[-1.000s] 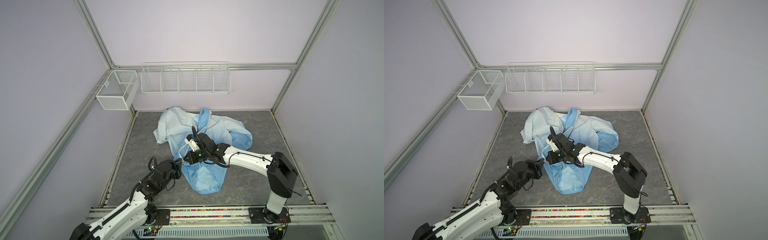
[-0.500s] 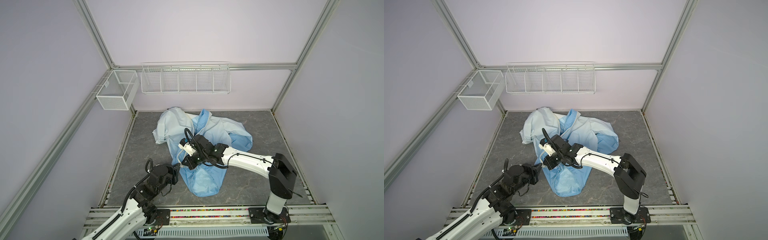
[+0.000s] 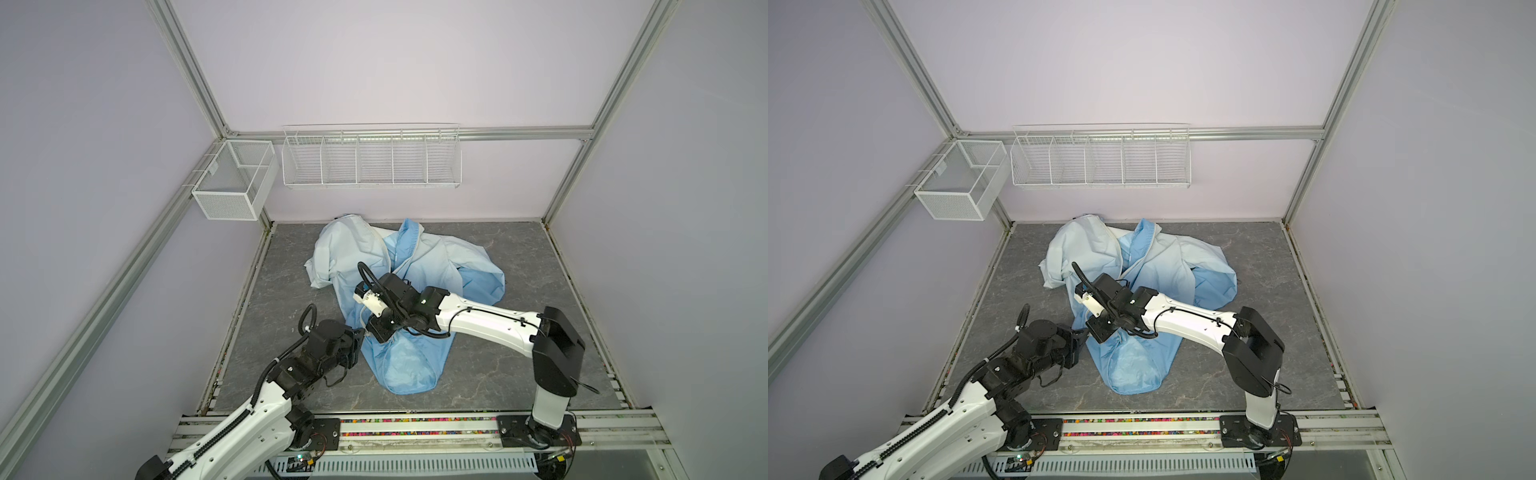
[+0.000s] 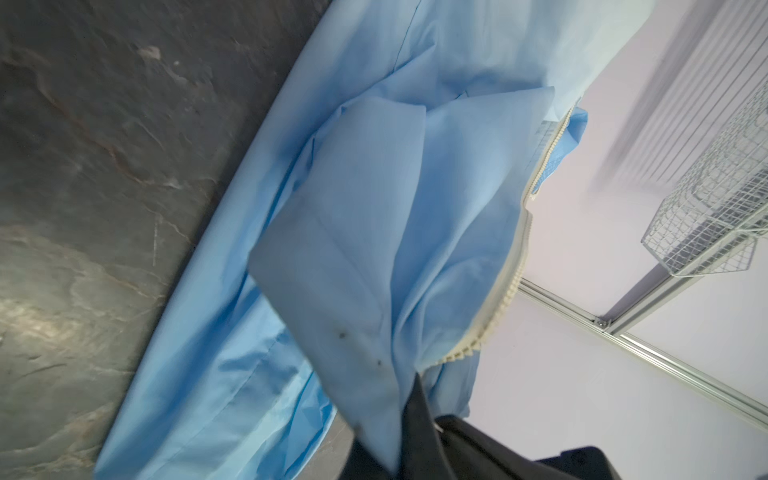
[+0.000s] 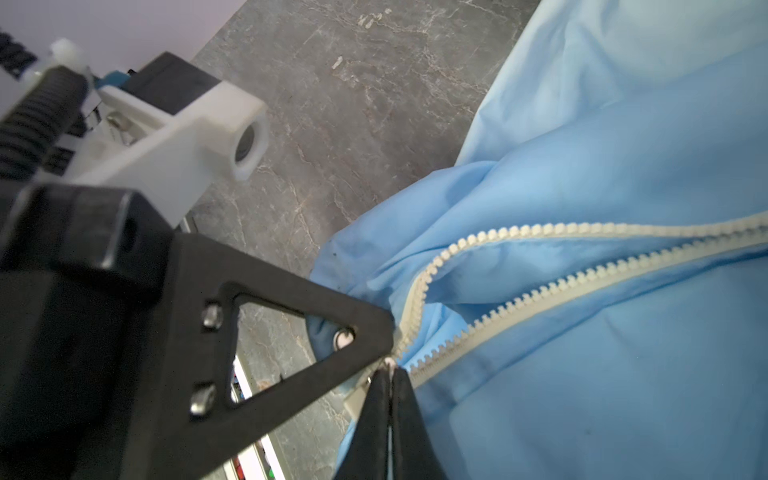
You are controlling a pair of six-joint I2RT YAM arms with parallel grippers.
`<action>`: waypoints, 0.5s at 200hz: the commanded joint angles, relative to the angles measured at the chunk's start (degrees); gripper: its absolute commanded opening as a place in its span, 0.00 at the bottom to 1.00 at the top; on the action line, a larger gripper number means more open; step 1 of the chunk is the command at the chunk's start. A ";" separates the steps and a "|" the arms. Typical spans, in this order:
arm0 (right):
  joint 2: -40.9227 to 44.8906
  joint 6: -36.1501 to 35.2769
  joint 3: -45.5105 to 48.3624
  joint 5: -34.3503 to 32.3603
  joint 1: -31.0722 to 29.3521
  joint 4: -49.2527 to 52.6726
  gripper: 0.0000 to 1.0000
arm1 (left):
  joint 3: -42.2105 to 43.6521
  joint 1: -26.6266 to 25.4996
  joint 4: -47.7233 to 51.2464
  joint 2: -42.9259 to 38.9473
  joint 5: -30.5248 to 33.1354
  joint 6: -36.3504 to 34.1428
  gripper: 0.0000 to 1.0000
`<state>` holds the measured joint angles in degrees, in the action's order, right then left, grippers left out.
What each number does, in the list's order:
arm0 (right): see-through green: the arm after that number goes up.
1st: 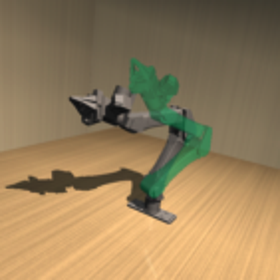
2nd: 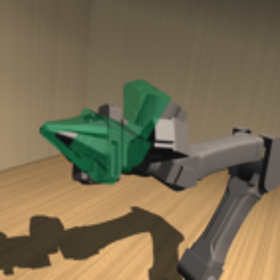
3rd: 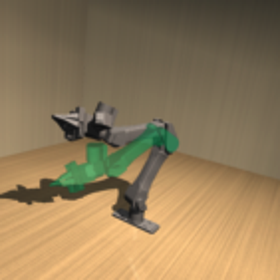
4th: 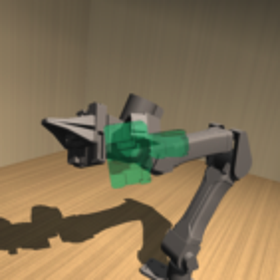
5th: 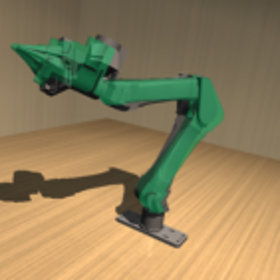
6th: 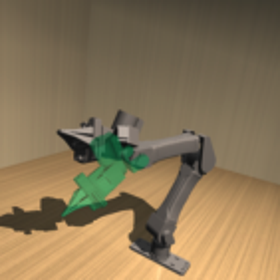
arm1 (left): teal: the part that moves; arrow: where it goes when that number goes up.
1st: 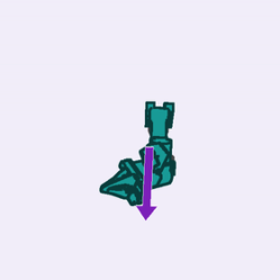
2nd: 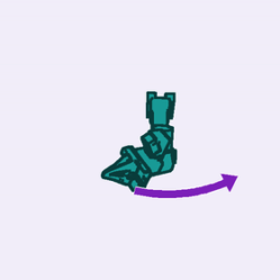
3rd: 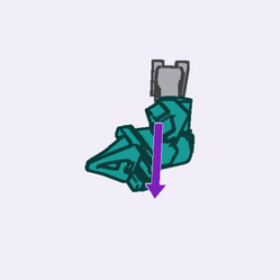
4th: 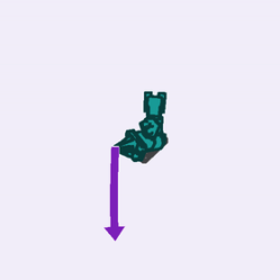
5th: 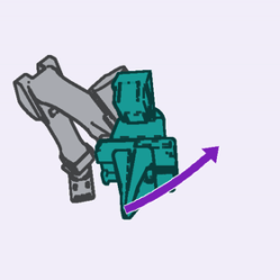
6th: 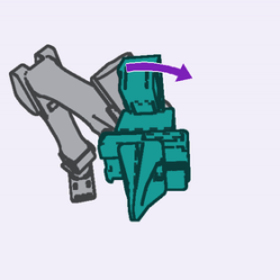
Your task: Zip up the jacket
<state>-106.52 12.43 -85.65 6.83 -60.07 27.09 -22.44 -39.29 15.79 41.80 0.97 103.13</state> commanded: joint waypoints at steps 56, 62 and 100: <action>-5.04 3.14 -5.11 -12.92 2.77 3.61 0.07 | -7.85 0.14 1.49 5.07 -8.36 -6.86 0.00; -4.69 3.25 -4.72 -13.19 2.99 3.39 0.08 | -7.97 0.17 1.53 4.78 -8.42 -6.88 0.00; -0.74 2.17 0.15 -9.67 3.27 -0.51 0.07 | -7.92 0.72 2.44 1.86 -5.18 -6.63 0.00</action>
<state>-109.27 15.44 -89.21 2.87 -59.70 28.77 -27.14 -38.26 17.89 47.18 -2.07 97.78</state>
